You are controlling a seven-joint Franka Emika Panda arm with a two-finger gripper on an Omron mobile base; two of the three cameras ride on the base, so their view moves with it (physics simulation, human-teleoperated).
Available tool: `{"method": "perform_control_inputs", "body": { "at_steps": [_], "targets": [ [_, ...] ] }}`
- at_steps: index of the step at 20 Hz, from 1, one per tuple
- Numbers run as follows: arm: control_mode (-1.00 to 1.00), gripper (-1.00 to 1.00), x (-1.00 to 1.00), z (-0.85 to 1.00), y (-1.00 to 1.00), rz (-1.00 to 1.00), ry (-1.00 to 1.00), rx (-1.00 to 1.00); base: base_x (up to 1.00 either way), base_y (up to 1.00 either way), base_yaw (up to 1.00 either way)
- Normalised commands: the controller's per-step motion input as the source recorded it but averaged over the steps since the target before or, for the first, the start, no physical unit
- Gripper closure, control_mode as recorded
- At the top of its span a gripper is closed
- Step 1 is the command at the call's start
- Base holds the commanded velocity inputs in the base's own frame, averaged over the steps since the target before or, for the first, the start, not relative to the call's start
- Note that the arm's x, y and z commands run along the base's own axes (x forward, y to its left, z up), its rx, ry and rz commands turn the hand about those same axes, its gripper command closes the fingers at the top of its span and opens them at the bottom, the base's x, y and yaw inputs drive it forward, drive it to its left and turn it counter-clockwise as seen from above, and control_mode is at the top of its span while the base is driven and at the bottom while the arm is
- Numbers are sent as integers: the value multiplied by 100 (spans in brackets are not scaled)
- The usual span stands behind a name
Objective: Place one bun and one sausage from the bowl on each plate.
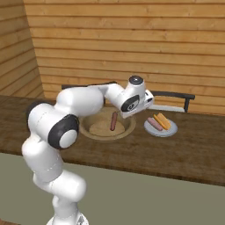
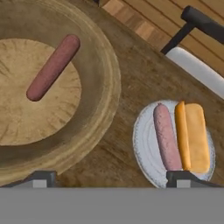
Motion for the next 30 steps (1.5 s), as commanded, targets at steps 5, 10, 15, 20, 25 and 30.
{"method": "perform_control_inputs", "body": {
  "at_steps": [5,10,15,20,25,30],
  "targets": [
    [-100,-100,-1,20,100,-18,-2,4,0,0,0],
    [-100,-100,23,6,73,-12,0,12,0,0,0],
    [-100,-100,51,-30,28,0,23,11,0,0,0],
    [-100,-100,41,-55,8,-1,17,0,0,0,0],
    [-100,-100,5,-47,1,0,1,2,0,0,0],
    [-100,-100,10,-36,19,0,0,1,0,0,0]
  ]
}}
